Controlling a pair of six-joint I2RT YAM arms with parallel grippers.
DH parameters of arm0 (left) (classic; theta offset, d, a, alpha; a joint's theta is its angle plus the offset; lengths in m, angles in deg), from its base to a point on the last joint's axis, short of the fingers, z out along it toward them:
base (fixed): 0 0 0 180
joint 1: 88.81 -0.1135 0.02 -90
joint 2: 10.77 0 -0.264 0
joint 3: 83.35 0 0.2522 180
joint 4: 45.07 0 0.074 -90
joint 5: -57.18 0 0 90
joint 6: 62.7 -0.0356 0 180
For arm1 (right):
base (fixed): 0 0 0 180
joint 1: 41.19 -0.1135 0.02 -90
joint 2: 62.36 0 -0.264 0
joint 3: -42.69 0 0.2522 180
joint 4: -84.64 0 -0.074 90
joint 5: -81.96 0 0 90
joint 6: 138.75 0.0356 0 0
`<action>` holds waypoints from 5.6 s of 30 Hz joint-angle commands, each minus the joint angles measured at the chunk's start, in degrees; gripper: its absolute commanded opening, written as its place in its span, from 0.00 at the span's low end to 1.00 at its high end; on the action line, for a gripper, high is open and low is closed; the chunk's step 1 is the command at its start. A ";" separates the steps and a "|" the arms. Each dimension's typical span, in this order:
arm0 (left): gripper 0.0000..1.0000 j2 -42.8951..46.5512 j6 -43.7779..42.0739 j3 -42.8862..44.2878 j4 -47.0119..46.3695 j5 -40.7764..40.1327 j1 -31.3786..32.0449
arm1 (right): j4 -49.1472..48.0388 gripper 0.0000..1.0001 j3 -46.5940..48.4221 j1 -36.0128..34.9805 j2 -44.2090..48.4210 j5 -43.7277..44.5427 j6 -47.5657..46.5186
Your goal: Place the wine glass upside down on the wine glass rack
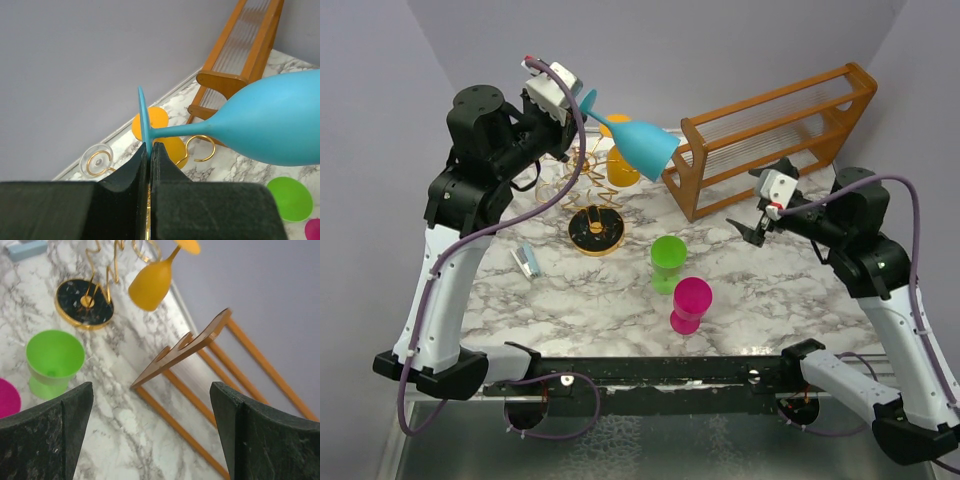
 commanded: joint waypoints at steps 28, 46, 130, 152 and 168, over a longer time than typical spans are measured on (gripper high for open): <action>0.00 -6.74 -37.51 -4.99 7.91 -27.52 20.72 | -15.22 1.00 -28.16 2.72 4.18 -3.61 10.78; 0.00 -7.32 -45.95 -11.97 5.91 -35.69 22.81 | -15.15 0.99 -28.72 3.62 3.67 -5.09 10.64; 0.03 -14.06 -43.80 -11.40 1.28 -42.67 26.44 | -15.09 0.99 -29.39 4.50 3.87 -5.62 10.20; 0.23 -14.66 -41.93 -9.67 1.41 -42.30 27.25 | -15.19 1.00 -29.66 4.59 3.76 -5.43 9.94; 0.27 -14.03 -38.85 -7.24 2.68 -39.08 27.28 | -15.29 1.00 -29.78 4.67 3.69 -5.38 9.93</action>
